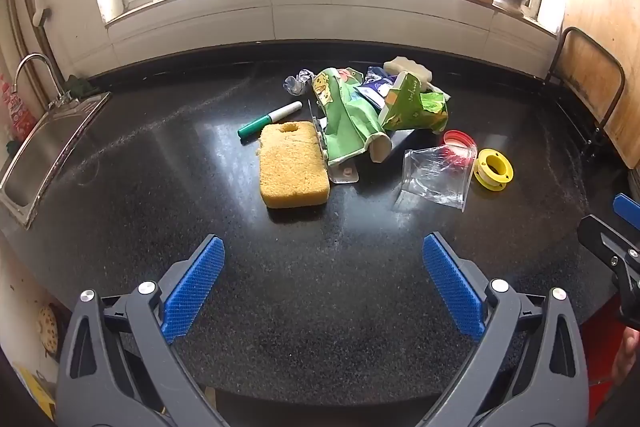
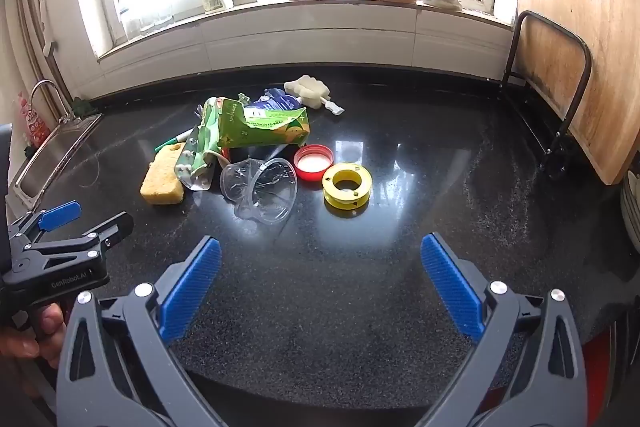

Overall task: Collect trash
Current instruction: 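Move both tools toward the trash pile on the countertop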

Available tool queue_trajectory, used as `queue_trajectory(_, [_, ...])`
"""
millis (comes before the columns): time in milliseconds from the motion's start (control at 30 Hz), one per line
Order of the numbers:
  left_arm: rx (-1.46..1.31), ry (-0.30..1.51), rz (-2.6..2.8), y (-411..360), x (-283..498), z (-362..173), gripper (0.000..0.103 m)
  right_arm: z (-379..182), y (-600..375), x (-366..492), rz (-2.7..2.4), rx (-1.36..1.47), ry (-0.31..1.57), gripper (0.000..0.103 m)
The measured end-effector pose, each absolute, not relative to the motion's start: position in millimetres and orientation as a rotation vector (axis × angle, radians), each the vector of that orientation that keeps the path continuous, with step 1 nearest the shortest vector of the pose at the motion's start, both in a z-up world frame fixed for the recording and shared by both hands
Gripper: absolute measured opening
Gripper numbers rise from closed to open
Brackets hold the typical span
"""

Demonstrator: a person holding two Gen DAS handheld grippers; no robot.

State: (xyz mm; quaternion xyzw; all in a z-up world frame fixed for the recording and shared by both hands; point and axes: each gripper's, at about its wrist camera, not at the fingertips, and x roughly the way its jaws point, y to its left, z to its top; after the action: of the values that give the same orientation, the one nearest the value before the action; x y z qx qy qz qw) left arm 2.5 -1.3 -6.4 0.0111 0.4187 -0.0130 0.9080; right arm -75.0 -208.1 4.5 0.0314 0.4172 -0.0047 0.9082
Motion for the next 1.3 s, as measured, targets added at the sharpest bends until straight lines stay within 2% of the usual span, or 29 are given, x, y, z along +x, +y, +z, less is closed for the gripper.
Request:
queue_trajectory(867, [0.014,0.880,-0.023,1.9,4.0,-11.6,0.097,4.9,-207.1,-74.2,0.000,0.072,0.861,0.097])
queue_trajectory(1300, [0.089,0.911,0.016,14.2,53.6,-43.8,0.097,-15.4,-221.7,-40.5,0.020,0.048,0.883,0.097])
